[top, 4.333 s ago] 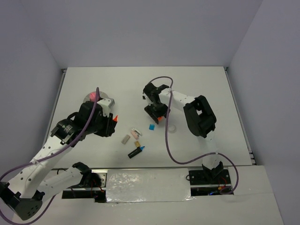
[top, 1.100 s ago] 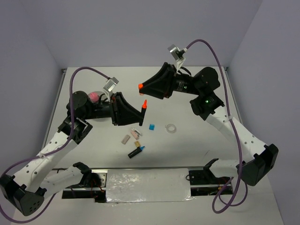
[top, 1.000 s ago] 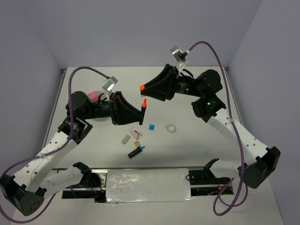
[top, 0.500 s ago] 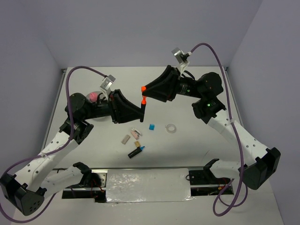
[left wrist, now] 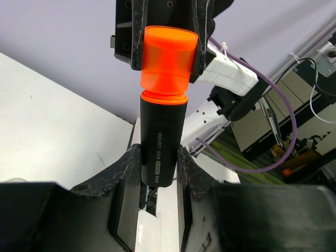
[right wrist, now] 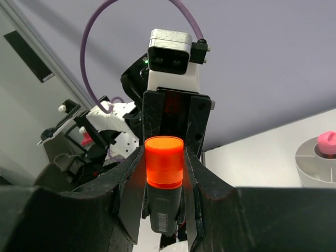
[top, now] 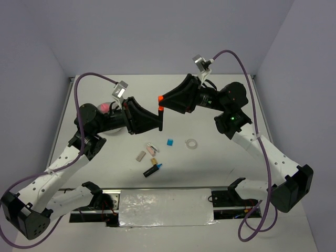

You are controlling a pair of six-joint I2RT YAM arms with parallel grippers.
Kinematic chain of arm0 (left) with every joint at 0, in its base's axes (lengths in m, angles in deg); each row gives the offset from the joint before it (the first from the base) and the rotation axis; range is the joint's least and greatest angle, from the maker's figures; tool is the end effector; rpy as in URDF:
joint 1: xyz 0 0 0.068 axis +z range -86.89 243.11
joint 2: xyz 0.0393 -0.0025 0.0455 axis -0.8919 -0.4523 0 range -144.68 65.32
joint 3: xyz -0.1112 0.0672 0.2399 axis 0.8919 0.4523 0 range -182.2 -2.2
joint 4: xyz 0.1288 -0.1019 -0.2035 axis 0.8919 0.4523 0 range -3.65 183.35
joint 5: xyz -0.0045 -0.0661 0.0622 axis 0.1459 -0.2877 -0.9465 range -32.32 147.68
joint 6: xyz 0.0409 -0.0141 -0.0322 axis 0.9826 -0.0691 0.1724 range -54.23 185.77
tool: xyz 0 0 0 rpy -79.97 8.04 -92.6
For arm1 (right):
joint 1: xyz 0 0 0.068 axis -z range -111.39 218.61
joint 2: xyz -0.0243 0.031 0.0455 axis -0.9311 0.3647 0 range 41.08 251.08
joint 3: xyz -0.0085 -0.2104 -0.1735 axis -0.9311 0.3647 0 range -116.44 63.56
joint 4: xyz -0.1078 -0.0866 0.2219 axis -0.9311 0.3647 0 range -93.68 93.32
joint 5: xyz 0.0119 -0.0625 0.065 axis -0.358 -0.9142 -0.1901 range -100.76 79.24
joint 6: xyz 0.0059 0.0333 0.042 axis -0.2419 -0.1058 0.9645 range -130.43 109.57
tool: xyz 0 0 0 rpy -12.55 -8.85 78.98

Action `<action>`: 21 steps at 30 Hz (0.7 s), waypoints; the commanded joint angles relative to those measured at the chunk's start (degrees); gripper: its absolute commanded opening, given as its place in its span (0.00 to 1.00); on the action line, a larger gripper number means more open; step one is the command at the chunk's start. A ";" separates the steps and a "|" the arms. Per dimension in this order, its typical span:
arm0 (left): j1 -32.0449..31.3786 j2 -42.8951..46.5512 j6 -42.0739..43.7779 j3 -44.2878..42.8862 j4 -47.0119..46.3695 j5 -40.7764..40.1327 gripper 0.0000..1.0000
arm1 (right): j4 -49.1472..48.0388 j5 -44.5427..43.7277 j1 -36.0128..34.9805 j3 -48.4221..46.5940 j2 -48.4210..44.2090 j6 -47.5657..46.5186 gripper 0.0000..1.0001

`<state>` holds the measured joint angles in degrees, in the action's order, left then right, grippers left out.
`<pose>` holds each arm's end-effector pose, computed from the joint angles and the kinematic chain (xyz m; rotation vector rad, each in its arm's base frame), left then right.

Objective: Sort the stationery into containers
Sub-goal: Close the pen cap on the pen.

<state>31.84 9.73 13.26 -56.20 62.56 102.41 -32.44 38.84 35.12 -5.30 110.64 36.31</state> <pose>0.1659 -0.1301 0.4220 0.5372 1.4104 -1.6731 0.2012 0.1656 0.4635 -0.7479 1.2463 1.6437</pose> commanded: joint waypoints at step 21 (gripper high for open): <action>-0.02 -4.35 16.55 -13.32 6.81 -4.56 0.00 | -1.84 1.37 -1.13 4.08 -3.38 -0.59 0.36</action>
<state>31.45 5.34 23.88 -64.55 71.34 101.91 -36.50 33.82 35.12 -2.41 109.00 36.82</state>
